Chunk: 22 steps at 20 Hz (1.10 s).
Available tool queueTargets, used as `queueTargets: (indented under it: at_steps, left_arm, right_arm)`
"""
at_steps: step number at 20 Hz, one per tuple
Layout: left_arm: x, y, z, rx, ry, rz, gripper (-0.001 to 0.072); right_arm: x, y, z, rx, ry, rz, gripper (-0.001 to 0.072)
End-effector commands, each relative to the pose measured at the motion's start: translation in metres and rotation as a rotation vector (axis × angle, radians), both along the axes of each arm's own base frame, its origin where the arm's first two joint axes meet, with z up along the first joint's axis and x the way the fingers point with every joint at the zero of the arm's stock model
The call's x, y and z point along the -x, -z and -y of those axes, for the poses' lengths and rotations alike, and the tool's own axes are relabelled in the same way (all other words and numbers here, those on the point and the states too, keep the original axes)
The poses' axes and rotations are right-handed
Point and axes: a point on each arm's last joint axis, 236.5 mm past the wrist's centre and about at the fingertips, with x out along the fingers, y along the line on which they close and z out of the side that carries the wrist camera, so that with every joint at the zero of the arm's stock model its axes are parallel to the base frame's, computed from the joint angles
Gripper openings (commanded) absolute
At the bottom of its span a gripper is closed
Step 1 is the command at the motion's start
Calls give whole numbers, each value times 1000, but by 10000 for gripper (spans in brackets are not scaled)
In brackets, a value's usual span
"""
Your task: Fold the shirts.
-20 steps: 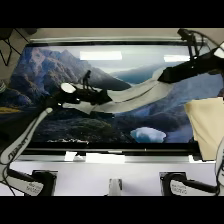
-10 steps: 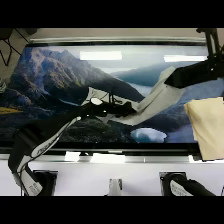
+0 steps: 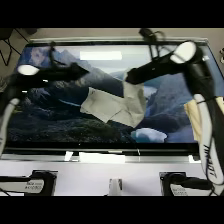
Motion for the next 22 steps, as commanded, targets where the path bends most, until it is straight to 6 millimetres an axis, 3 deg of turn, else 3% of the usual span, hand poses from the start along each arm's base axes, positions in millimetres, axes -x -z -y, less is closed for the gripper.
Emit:
queueTargets:
  at_steps: [1,3,4,5,6,7,8,10,11,14,16,17,18,19,22]
  left_arm:
    - [20,-75,-103,-50,-128,131,35]
    - [40,-110,-127,-59,-171,189,35]
    - [50,-125,-132,-67,-183,221,35]
    - [58,-138,-133,-74,-192,253,35]
    - [64,-147,-132,-78,-192,275,35]
    - [69,-153,-129,-80,-189,290,35]
    - [72,-158,-128,-81,-188,301,36]
    - [73,-160,-127,-82,-187,306,35]
    - [73,-159,-128,-84,-188,304,36]
    - [72,-157,-128,-84,-188,300,36]
    - [72,-157,-128,-84,-188,300,36]
    - [72,-157,-128,-85,-187,300,36]
    - [72,-157,-128,-84,-187,300,36]
    - [72,-157,-128,-84,-187,300,36]
    - [72,-157,-125,-83,-181,300,36]
  right_arm:
    - [-20,48,-83,-125,24,-51,30]
    - [-12,83,-120,-189,6,-157,31]
    - [-10,98,-135,-214,9,-194,71]
    - [-10,107,-145,-240,20,-216,240]
    - [-13,110,-151,-270,30,-226,533]
    - [-14,107,-152,-285,18,-218,633]
    - [-12,102,-147,-283,-1,-216,637]
    - [-4,93,-117,-215,-78,-205,637]
    - [-2,93,-89,-138,-96,-202,637]
    - [2,107,46,193,-53,-253,635]
    - [26,131,139,372,14,-419,634]
    - [45,147,166,401,38,-519,625]
    - [60,162,173,372,59,-600,610]
    - [70,176,163,308,64,-645,609]
    - [67,213,128,181,129,-643,607]
